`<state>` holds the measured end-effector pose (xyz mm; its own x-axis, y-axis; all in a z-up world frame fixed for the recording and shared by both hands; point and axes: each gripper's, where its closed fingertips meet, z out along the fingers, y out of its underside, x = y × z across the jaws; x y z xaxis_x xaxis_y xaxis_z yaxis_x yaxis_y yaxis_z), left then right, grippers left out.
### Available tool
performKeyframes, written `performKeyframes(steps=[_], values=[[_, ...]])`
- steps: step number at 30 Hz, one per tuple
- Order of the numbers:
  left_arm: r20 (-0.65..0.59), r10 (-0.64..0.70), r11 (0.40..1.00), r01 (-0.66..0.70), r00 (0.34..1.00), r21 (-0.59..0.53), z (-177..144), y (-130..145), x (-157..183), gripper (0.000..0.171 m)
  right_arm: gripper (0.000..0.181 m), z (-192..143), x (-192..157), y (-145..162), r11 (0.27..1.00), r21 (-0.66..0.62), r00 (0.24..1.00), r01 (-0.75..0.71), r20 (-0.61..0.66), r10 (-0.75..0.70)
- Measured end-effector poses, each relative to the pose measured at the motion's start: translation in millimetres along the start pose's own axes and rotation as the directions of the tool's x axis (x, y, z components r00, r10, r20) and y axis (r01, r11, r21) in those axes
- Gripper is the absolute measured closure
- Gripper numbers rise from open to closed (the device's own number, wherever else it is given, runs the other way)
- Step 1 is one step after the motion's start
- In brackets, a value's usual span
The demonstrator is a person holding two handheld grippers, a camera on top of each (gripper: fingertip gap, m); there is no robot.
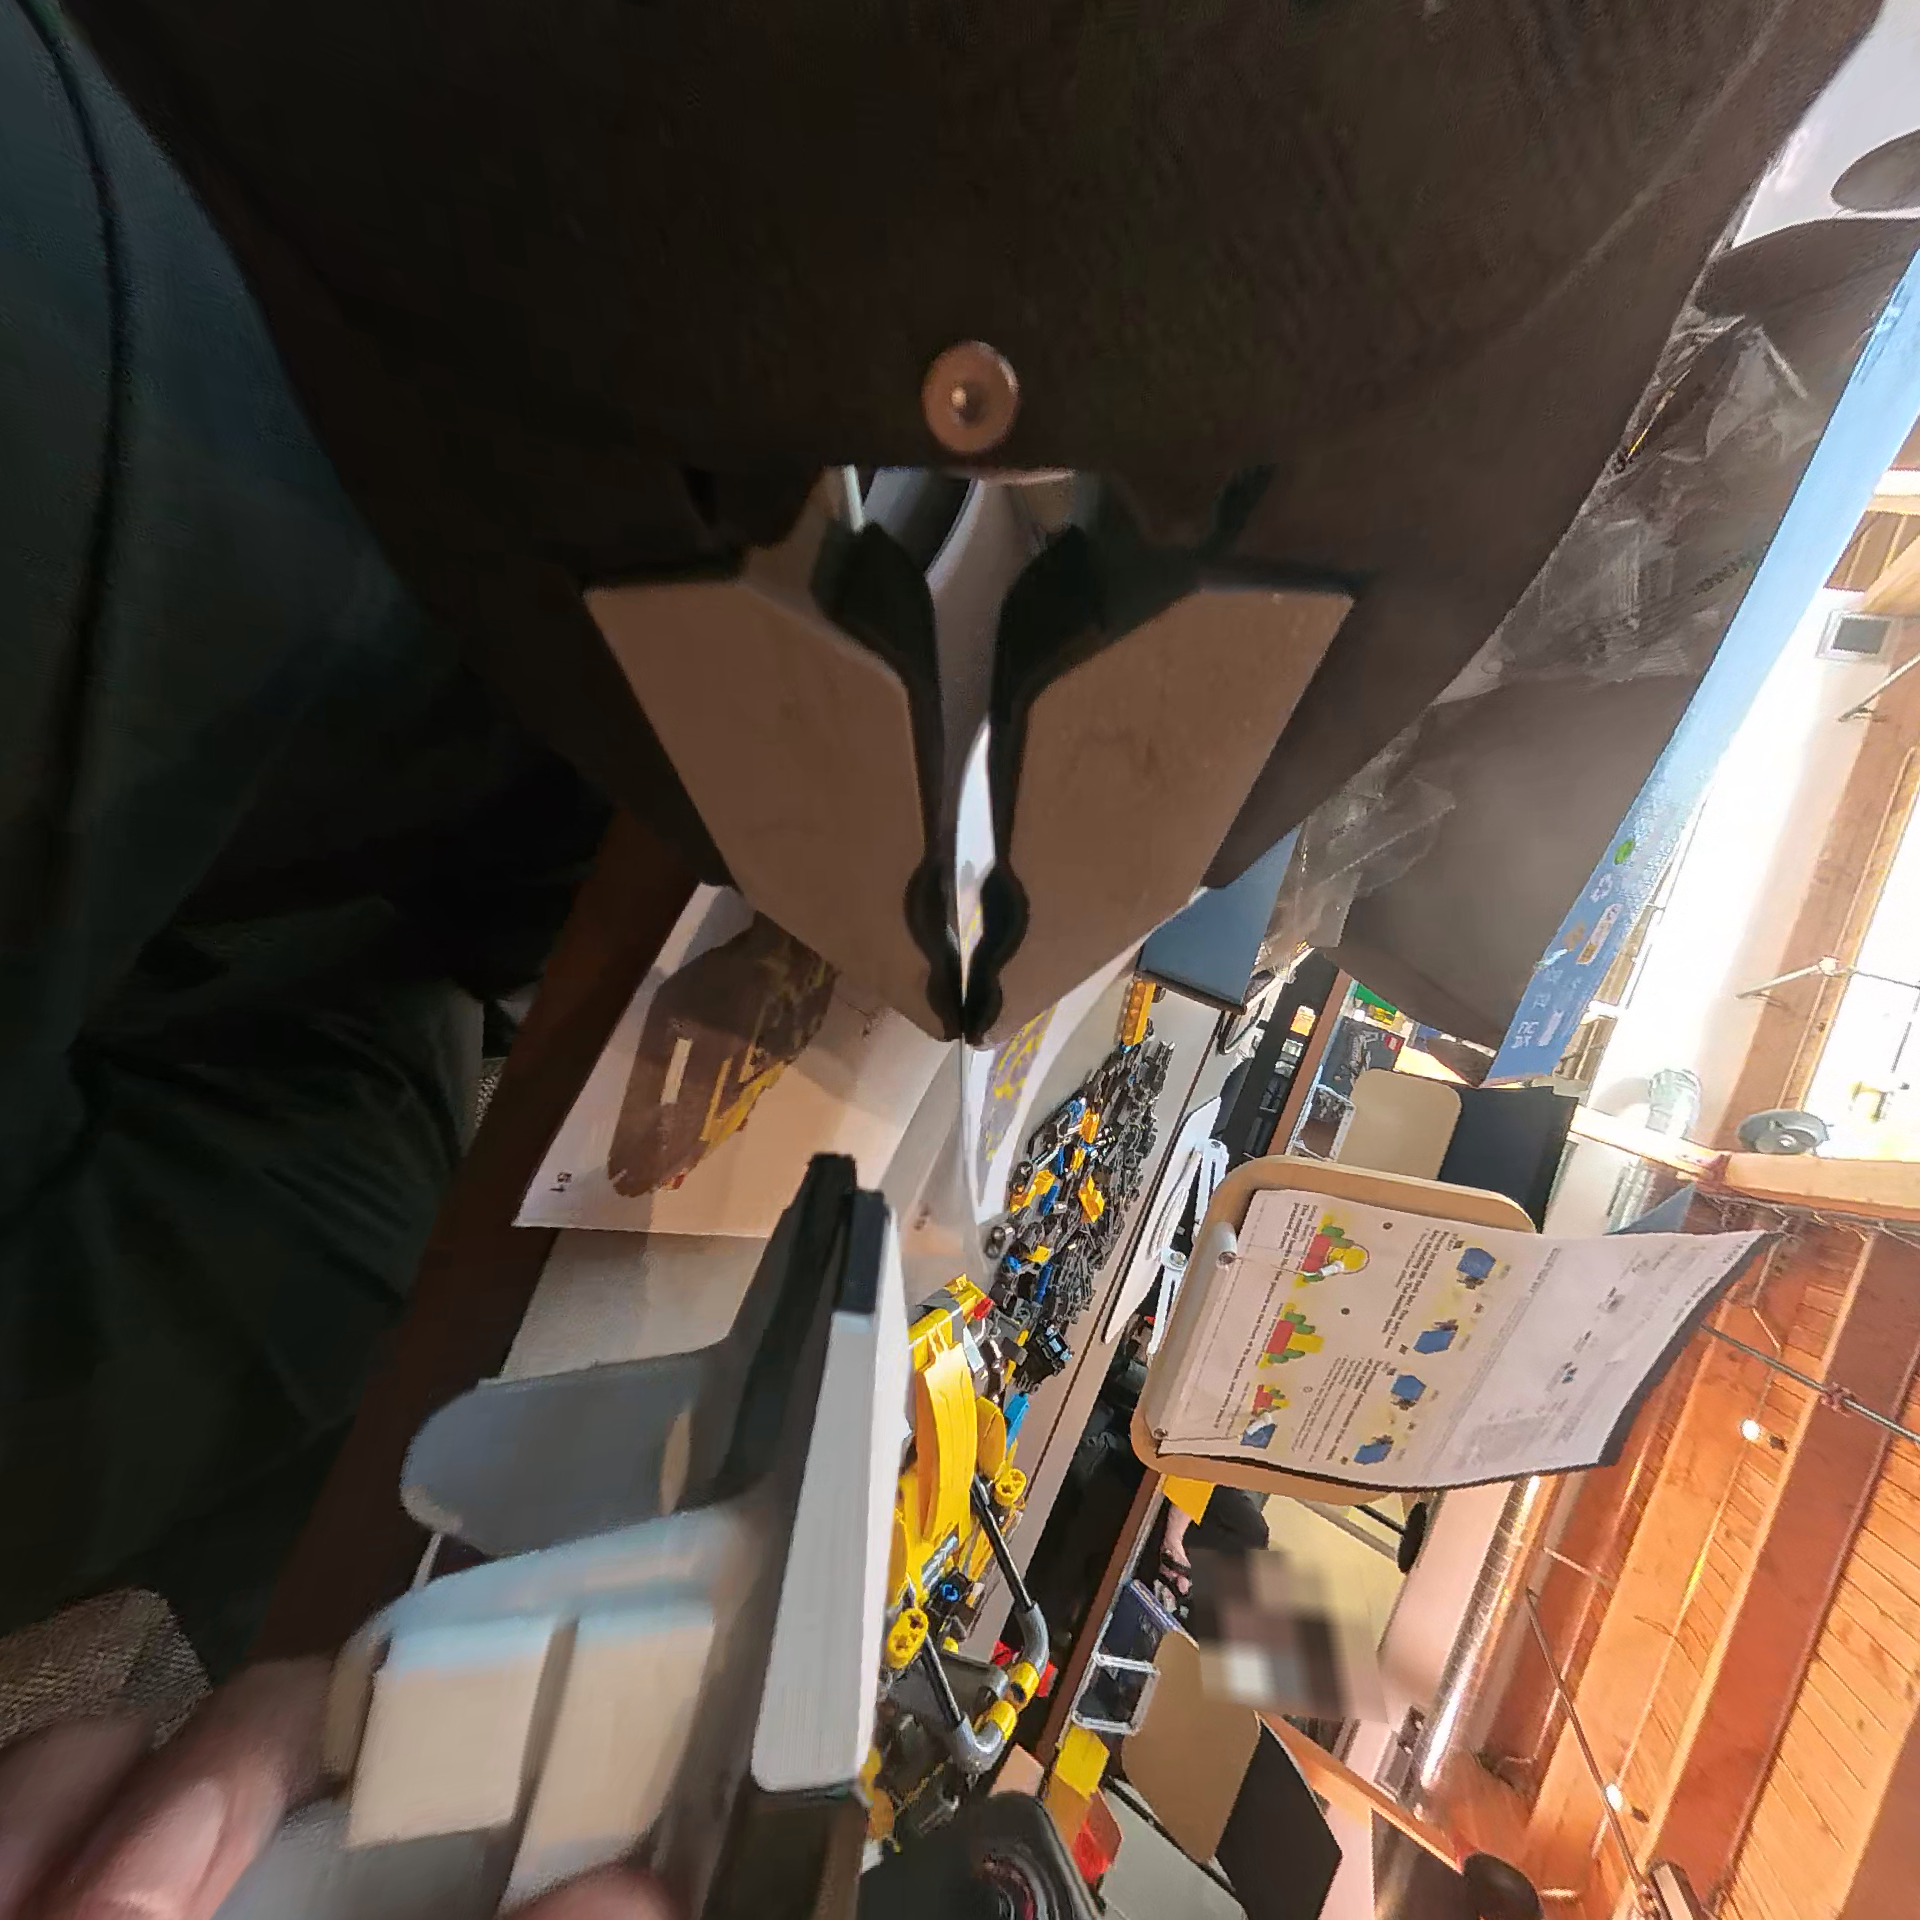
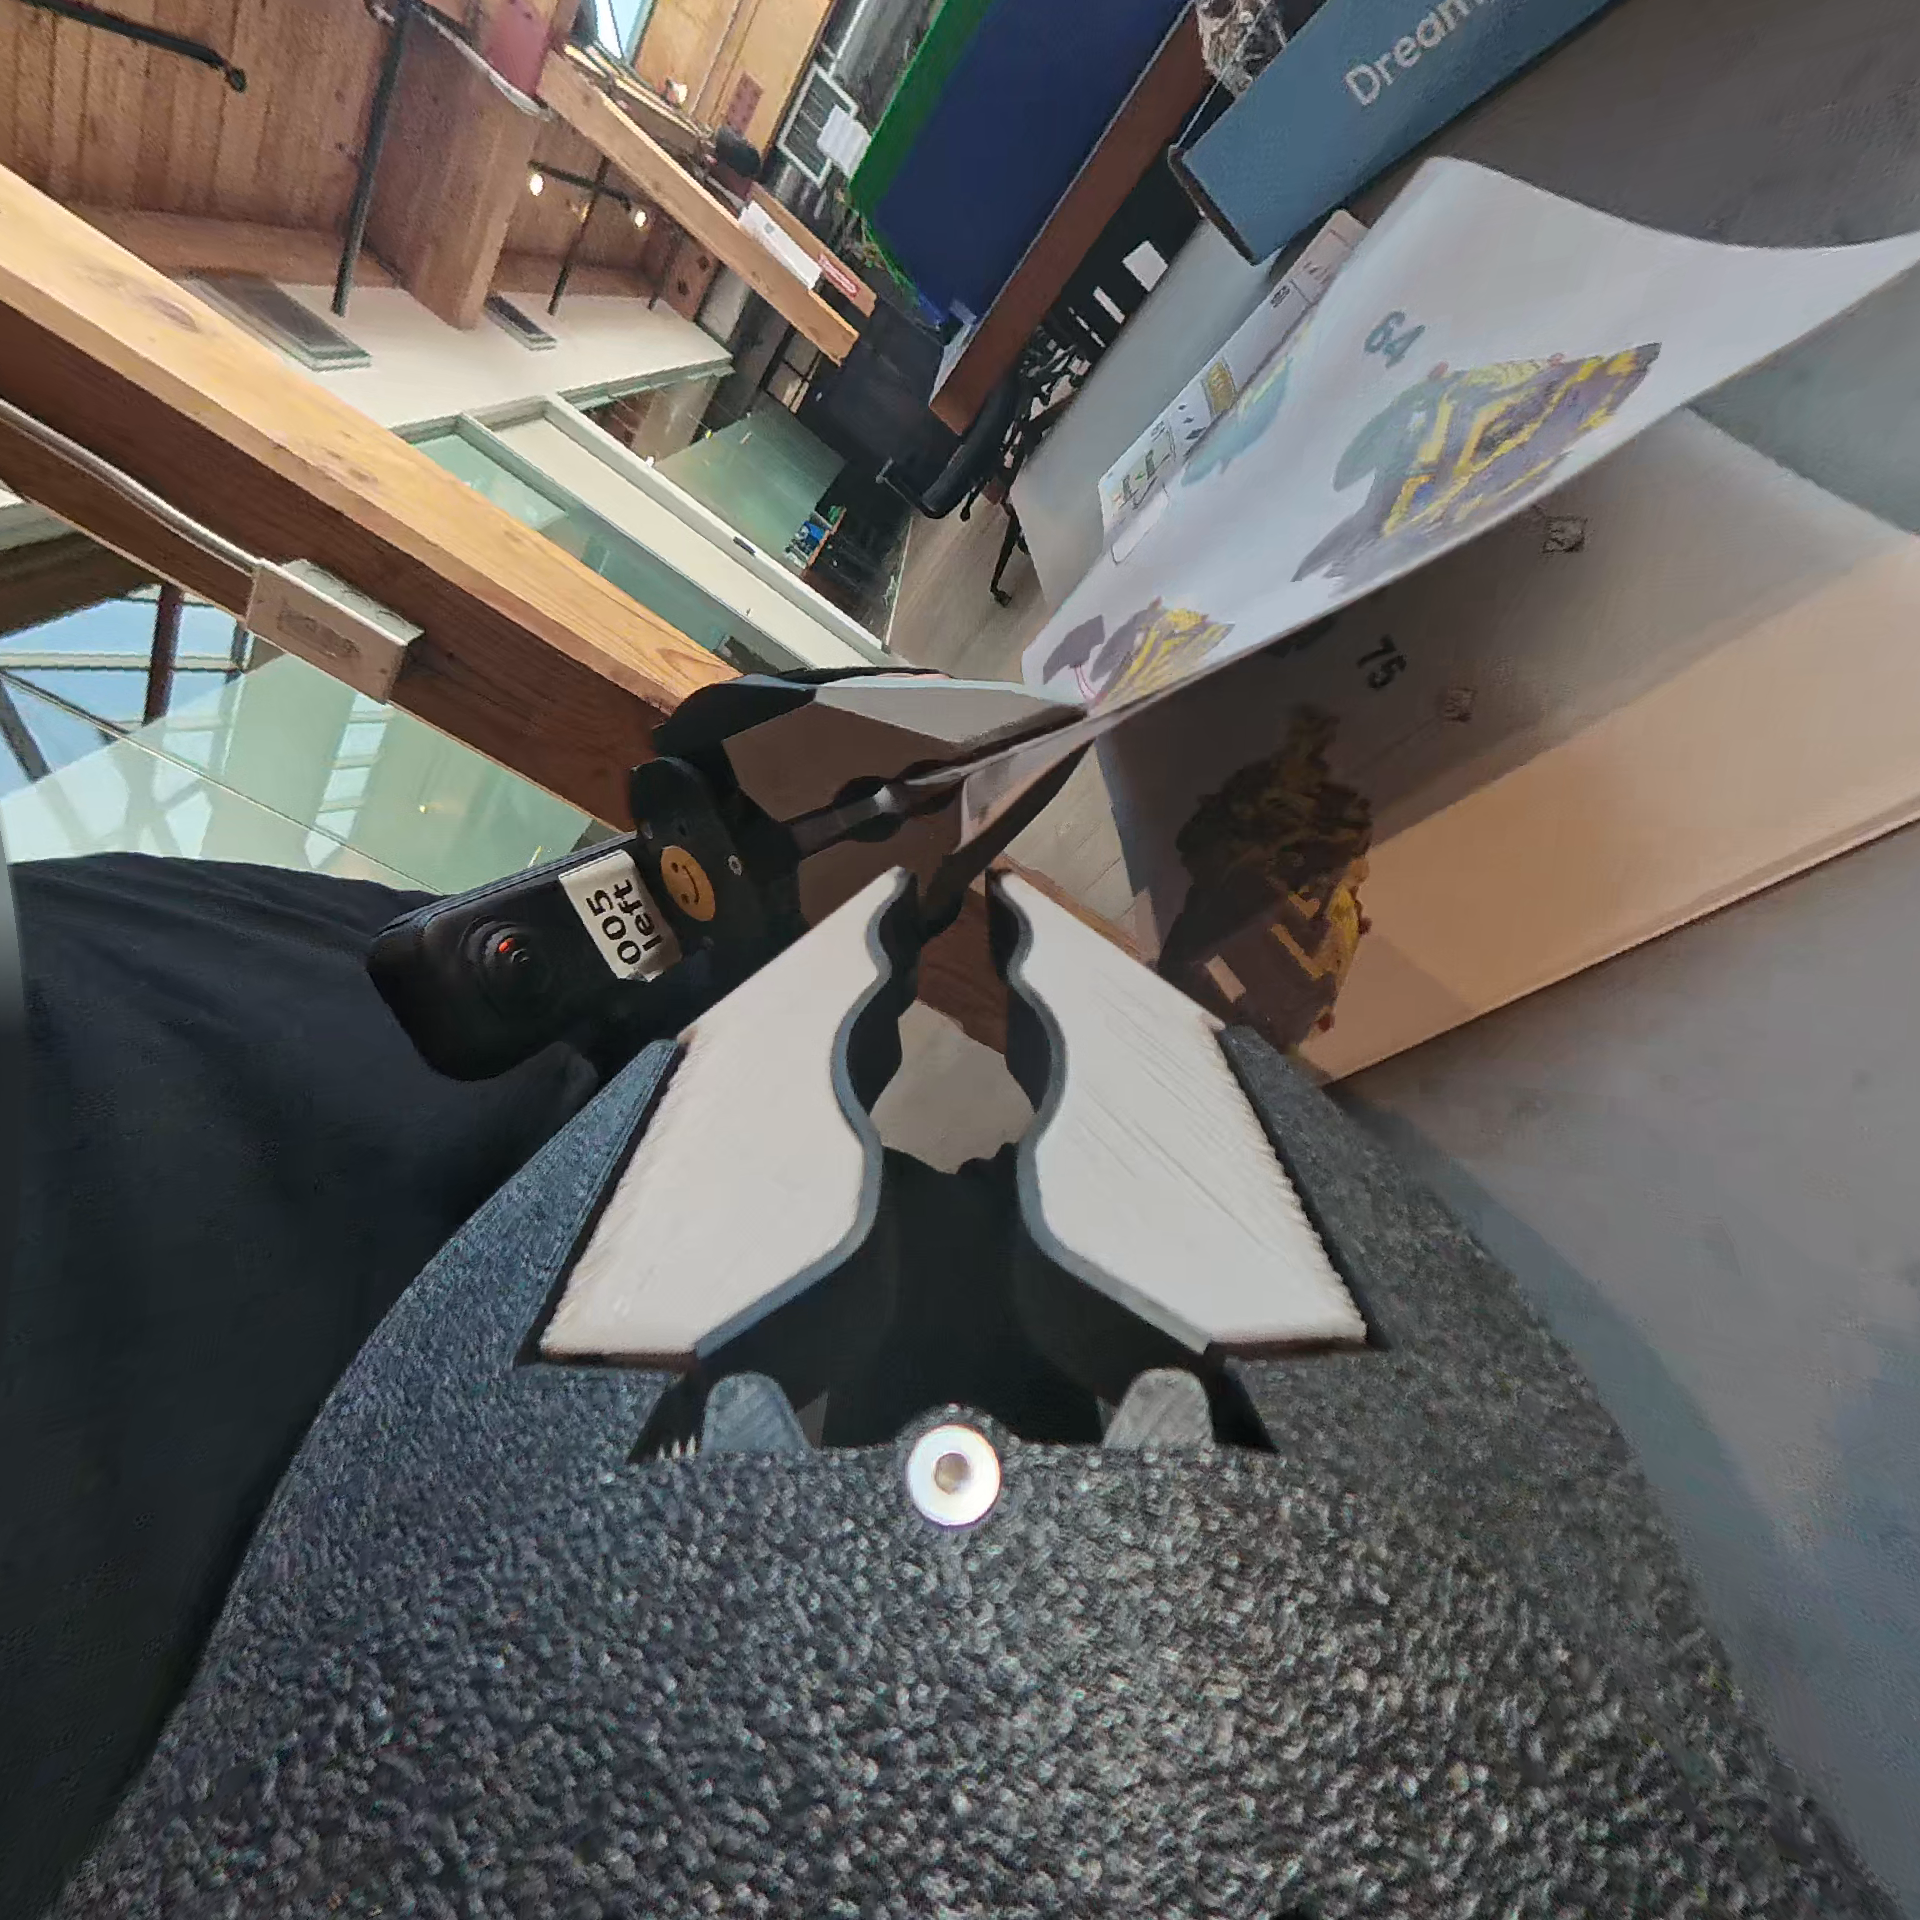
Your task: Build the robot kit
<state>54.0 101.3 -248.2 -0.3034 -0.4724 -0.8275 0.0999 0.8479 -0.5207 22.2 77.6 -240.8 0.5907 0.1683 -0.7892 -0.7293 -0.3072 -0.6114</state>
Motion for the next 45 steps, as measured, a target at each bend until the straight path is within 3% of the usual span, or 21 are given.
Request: performKeyframes(steps=[11,23,45], values=[[0.007,0.014,1.0,-0.014,1.0,0.007,-1.2,-2.4,0.1,0.171,0.161,-10.9,8.3,-11.6,0.999,0.041,0.999,-0.016,-0.048,0.018],[0.004,0.025,1.0,-0.025,1.0,0.005,-1.1,-1.0,1.8,0.171,0.161,-11.6,2.4,-18.2,0.995,0.076,0.998,-0.065,0.028,0.063],[0.003,0.046,0.998,-0.046,0.999,0.038,-4.7,-9.2,4.1,0.171,0.17,-5.5,13.7,-15.7,0.995,0.057,0.997,-0.077,-0.004,0.077]])
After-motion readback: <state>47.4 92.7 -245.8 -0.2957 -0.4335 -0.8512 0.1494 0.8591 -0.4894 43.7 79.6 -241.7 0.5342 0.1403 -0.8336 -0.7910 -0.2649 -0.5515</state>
